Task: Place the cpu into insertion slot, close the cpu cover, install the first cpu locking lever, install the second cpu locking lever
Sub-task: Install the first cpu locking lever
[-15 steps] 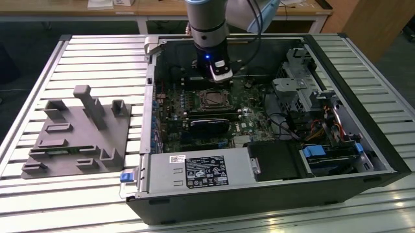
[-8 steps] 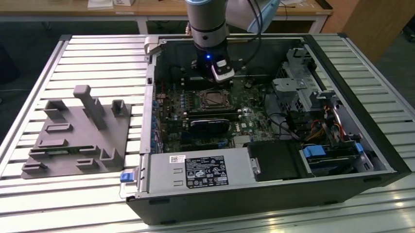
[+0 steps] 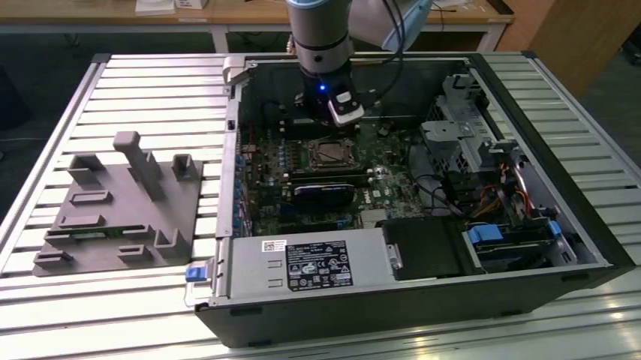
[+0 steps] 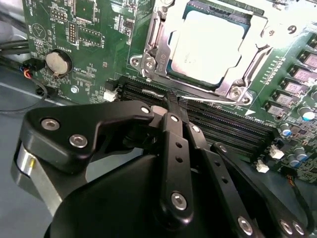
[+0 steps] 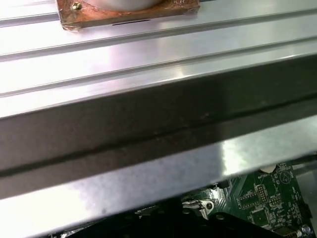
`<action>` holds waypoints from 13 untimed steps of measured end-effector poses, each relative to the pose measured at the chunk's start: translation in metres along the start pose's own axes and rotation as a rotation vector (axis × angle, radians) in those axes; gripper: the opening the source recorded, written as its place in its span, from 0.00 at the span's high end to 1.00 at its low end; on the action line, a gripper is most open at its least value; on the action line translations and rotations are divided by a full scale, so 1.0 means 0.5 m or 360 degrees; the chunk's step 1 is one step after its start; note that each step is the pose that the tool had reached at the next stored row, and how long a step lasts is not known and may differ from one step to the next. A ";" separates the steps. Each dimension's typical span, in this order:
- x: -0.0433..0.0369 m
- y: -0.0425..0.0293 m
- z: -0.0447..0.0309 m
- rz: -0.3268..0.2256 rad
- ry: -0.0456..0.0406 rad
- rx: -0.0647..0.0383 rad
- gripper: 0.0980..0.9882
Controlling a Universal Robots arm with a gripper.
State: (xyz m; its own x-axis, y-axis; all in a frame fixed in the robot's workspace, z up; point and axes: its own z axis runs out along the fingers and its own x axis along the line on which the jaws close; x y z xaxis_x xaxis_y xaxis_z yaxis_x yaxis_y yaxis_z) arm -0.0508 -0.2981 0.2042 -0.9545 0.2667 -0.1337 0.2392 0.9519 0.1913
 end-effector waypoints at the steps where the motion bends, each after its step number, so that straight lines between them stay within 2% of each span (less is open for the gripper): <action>1: 0.000 0.000 0.001 -0.0005 0.0001 -0.0001 0.99; 9: 0.001 -0.001 0.007 -0.0069 0.0014 -0.0009 0.99; 13: 0.001 -0.002 0.008 -0.0081 0.0015 -0.0007 0.99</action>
State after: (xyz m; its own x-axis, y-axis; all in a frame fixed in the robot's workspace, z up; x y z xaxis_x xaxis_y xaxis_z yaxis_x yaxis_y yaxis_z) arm -0.0508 -0.2986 0.2002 -0.9670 0.2167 -0.1342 0.1897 0.9635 0.1887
